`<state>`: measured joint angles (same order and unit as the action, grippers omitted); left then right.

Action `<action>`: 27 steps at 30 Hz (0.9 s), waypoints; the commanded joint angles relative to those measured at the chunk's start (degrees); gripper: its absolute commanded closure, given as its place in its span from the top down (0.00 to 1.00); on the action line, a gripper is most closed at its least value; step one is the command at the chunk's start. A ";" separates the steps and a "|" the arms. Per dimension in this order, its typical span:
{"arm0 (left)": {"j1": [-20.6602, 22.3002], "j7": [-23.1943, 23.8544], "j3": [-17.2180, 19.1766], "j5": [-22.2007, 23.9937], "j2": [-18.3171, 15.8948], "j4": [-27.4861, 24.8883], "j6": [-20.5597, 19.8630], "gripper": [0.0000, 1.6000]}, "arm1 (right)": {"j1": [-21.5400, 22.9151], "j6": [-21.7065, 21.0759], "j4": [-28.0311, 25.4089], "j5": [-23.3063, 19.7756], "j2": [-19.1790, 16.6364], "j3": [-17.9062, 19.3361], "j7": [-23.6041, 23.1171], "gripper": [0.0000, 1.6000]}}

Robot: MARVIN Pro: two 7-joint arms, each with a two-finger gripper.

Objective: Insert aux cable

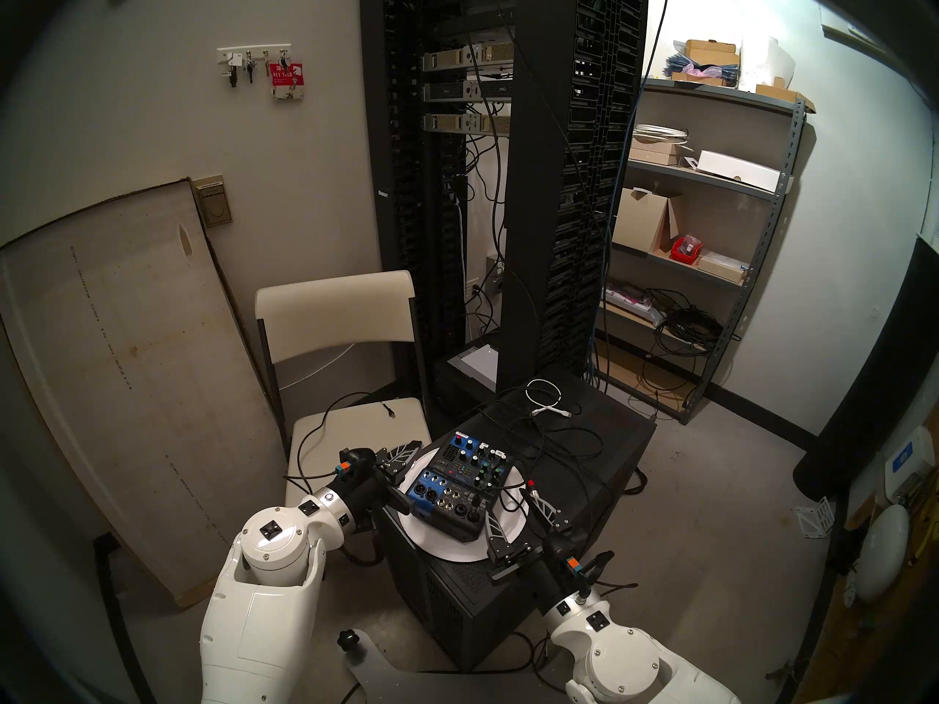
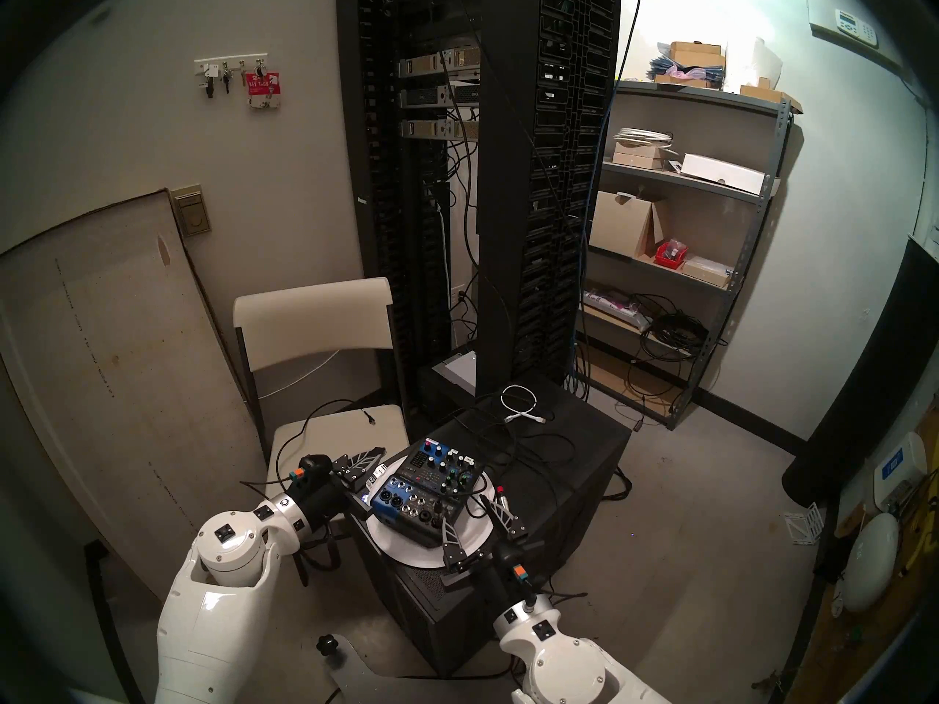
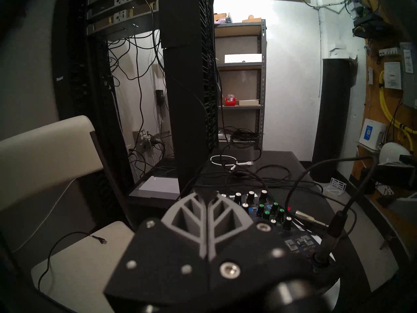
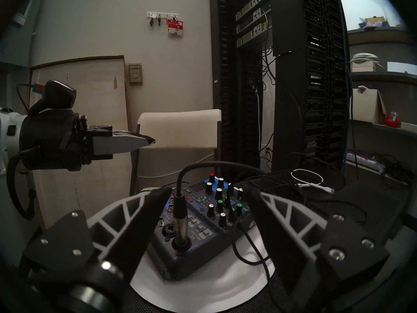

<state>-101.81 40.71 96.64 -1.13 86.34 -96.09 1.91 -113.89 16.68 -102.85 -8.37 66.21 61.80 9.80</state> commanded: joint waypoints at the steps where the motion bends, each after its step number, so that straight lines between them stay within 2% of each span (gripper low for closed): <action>1: -2.75 0.50 1.17 2.21 0.97 -6.32 -0.10 0.01 | -3.26 0.60 -3.44 -0.14 -1.44 1.64 1.87 0.80; 12: -6.14 1.77 2.93 5.37 2.71 -13.61 -1.87 0.07 | -5.06 1.07 -7.34 -0.98 -2.38 4.57 4.04 0.80; 17: -7.10 1.49 3.05 5.71 3.62 -14.99 -1.75 0.08 | -5.06 0.93 -7.62 -1.10 -2.27 4.80 4.41 0.80; 23: -7.92 0.88 3.06 6.30 5.13 -16.46 -2.23 0.15 | -4.58 1.25 -8.02 -1.08 -1.98 5.35 5.18 0.83; 27: -7.97 0.46 3.08 6.35 5.25 -16.91 -2.40 0.15 | -4.26 1.30 -7.89 -1.13 -1.88 5.54 5.41 0.84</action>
<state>-109.46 41.81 99.95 4.46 90.25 -110.40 -0.49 -119.04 17.31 -109.08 -9.80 63.82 67.20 14.97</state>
